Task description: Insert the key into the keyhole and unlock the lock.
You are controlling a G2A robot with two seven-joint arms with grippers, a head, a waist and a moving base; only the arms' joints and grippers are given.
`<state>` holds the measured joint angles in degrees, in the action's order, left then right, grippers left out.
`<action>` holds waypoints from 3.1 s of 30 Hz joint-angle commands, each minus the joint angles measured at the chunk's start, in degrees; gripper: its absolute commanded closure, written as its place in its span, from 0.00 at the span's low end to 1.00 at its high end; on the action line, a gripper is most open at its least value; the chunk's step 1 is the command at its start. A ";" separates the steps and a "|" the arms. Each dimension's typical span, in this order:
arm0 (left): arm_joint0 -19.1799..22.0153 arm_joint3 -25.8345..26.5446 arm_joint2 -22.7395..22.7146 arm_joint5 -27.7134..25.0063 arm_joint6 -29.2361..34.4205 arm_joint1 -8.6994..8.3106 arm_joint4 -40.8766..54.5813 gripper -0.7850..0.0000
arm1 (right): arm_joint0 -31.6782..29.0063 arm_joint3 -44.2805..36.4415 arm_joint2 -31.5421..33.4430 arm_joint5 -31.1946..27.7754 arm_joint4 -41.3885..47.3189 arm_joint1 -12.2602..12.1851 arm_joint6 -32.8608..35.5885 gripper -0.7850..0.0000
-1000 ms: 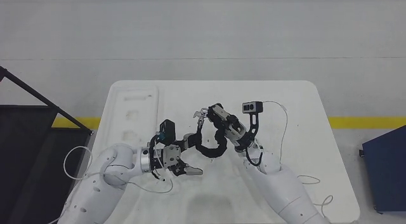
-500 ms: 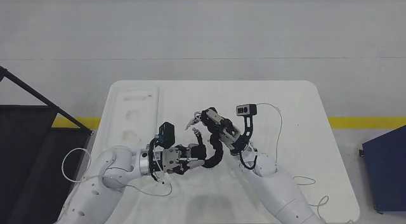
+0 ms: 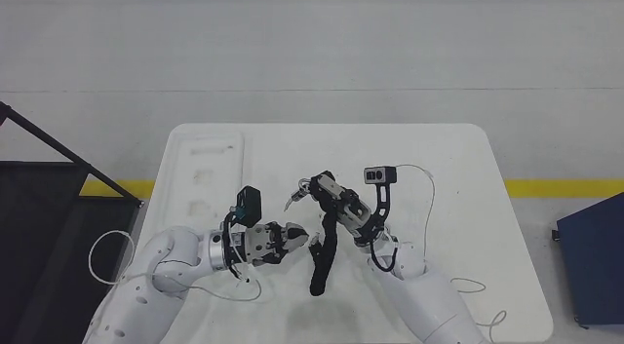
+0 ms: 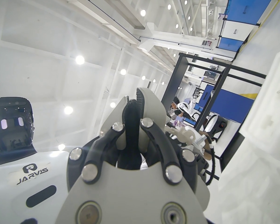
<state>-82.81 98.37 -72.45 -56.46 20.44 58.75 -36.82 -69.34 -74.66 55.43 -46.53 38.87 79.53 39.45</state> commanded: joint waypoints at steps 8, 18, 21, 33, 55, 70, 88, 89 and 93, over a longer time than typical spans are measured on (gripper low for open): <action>-0.09 -0.33 -0.19 0.70 -0.69 -0.30 0.33 1.00 | -0.69 -0.28 3.56 -0.77 0.90 -0.45 -0.44 1.00; -2.48 0.90 -5.00 1.77 -2.84 -1.16 1.34 0.00 | 0.09 3.21 10.68 -1.72 -8.78 -1.64 -5.08 1.00; -3.64 1.87 -7.55 2.58 -2.00 -1.65 0.54 0.00 | 0.08 3.48 12.46 -1.49 -13.88 -1.96 -7.78 1.00; -5.19 3.40 -10.29 4.28 -2.41 -1.98 -2.12 0.00 | 0.97 6.36 15.60 2.71 -20.56 -2.78 -9.88 1.00; -5.19 3.40 -10.29 4.28 -2.41 -1.98 -2.12 0.00 | 4.38 7.44 11.05 16.32 -54.70 -3.44 -14.79 1.00; -5.19 3.40 -10.29 4.28 -2.41 -1.98 -2.12 0.00 | 3.74 7.78 12.29 22.06 -65.98 -4.48 -18.93 1.00; -5.19 3.40 -10.29 4.28 -2.41 -1.98 -2.12 0.00 | -2.14 -2.03 18.25 19.48 -61.48 -5.77 -23.50 0.00; -5.19 3.40 -10.29 4.28 -2.41 -1.98 -2.12 0.00 | -2.91 -3.47 18.65 19.04 -62.01 -5.94 -23.21 0.00; -5.19 3.40 -10.29 4.28 -2.41 -1.98 -2.12 0.00 | -6.23 -9.54 20.77 17.53 -61.75 -6.54 -23.08 0.00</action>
<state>-88.00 101.77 -82.73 -52.18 18.03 56.77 -38.94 -74.70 -82.53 75.64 -28.71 -22.52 73.16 16.32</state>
